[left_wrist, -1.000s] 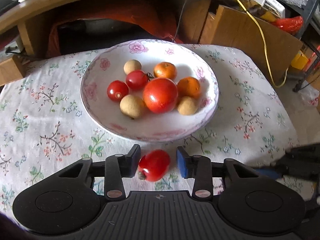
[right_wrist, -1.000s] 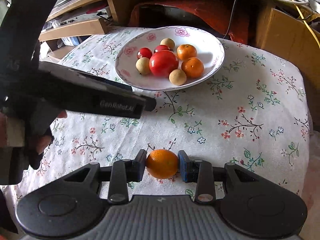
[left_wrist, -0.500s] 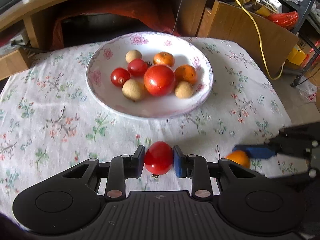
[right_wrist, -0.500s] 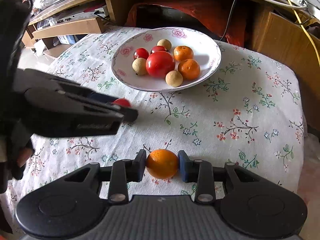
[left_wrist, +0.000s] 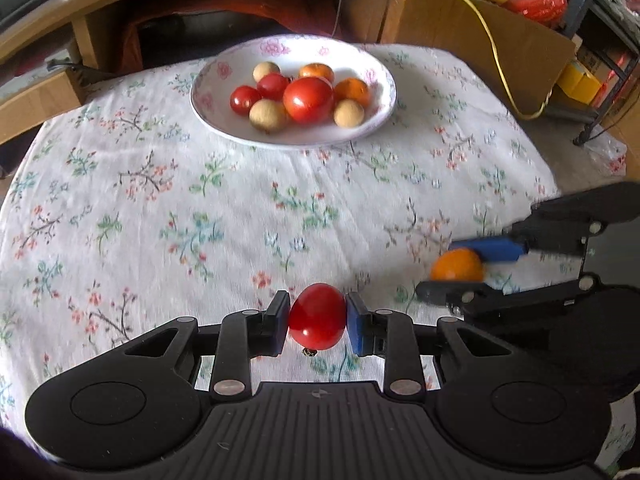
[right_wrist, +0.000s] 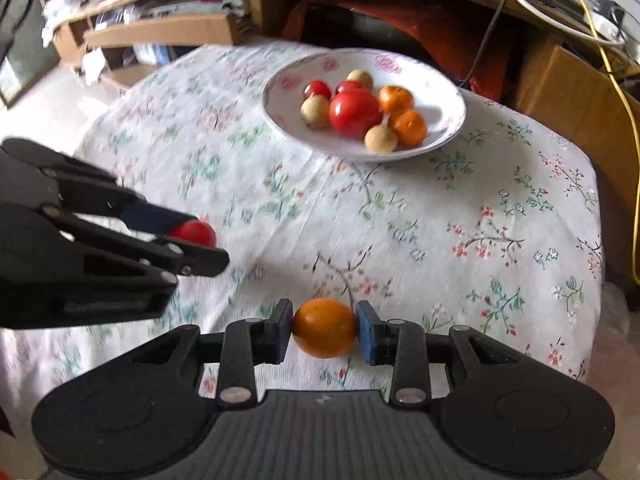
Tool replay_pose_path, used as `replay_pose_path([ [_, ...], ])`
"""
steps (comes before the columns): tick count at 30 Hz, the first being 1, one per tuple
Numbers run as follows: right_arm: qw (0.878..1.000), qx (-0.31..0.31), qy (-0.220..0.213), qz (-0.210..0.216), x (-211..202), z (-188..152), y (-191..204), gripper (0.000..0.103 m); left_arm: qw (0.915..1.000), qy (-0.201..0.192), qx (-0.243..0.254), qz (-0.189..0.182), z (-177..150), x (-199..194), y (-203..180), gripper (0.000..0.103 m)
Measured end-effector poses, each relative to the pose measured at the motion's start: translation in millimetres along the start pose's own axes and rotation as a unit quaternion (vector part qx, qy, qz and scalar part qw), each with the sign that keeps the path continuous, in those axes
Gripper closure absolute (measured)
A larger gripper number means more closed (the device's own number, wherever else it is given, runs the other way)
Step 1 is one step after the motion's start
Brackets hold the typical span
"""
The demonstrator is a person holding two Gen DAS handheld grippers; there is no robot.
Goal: Organize fruits
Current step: 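Carry the cherry tomato and the mandarin toward the white bowl with both tools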
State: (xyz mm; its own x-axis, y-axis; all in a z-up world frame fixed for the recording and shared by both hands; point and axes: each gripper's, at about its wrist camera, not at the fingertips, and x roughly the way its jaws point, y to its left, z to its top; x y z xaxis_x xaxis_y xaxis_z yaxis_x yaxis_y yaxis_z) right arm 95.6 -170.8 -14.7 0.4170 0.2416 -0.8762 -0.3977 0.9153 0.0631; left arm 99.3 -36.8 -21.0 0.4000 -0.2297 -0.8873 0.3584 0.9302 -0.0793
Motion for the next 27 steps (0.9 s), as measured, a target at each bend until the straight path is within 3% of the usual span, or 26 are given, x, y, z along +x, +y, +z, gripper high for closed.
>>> replay_pose_path([
  [6,1.0,-0.022,-0.004,-0.01,2,-4,6,0.07,0.9999,0.001,0.012,0.0,-5,3,1,0.063],
  [14,1.0,-0.025,-0.002,0.008,3,-4,1,0.063,0.9994,-0.015,0.031,-0.002,-3,0,-2,0.045],
  [18,0.999,-0.033,-0.006,0.01,2,-6,1,0.061,0.9984,-0.015,0.052,0.014,-5,6,-2,0.045],
  [27,0.999,-0.035,-0.013,0.011,3,-5,-3,0.061,0.9979,-0.015,0.063,0.007,-5,10,0,0.046],
])
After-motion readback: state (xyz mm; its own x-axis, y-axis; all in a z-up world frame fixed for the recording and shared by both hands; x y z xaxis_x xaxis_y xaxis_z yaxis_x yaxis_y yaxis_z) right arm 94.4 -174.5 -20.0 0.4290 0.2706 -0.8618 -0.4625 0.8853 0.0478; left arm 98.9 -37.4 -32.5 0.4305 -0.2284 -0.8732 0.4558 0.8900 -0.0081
